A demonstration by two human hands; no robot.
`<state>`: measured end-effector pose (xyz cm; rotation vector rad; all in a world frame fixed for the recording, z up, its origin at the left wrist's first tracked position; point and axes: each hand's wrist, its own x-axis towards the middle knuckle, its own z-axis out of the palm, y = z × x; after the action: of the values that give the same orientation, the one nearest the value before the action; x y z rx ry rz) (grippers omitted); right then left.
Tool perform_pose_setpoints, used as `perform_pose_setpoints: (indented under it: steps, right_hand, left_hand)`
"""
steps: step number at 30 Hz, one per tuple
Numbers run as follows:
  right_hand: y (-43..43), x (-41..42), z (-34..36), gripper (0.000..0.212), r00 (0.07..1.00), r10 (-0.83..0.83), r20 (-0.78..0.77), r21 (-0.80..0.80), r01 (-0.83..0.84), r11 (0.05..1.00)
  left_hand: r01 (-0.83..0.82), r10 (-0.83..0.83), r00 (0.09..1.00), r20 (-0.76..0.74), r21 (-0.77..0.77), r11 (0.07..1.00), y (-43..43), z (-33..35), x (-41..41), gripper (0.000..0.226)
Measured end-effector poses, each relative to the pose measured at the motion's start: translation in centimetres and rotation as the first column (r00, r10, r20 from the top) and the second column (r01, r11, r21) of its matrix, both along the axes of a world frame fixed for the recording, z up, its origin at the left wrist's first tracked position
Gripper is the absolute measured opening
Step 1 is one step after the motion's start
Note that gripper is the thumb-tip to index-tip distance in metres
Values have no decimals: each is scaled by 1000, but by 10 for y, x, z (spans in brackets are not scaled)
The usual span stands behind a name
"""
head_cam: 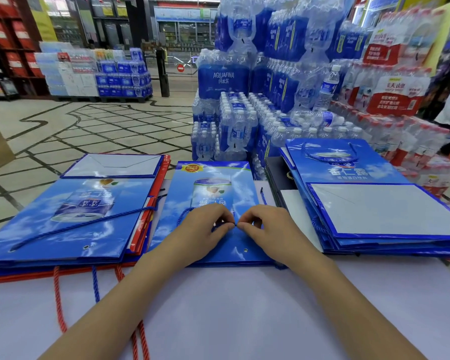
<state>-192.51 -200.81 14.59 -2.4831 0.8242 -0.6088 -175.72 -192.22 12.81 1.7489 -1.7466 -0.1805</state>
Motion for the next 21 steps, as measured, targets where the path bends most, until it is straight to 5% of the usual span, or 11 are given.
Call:
perform_pose_setpoints:
  steps: [4, 6, 16, 21]
  right_hand:
    - [-3, -13, 9, 30, 956, 25, -292, -166, -77, 983]
    - [-2, -19, 14, 44, 919, 36, -392, -125, -92, 988]
    - [6, -30, 27, 74, 834, 132, -535, 94, -96, 991]
    - [10, -33, 37, 65, 846, 125, -518, 139, -62, 988]
  left_hand:
    - [49, -49, 999, 0, -4, 999, 5, 6, 4, 8]
    - [124, -122, 990, 73, -27, 992, 6, 8, 5, 11]
    - [250, -251, 959, 135, 25, 968, 10, 10, -4, 21]
    - [263, -264, 948, 176, 30, 964, 9, 9, -7, 25]
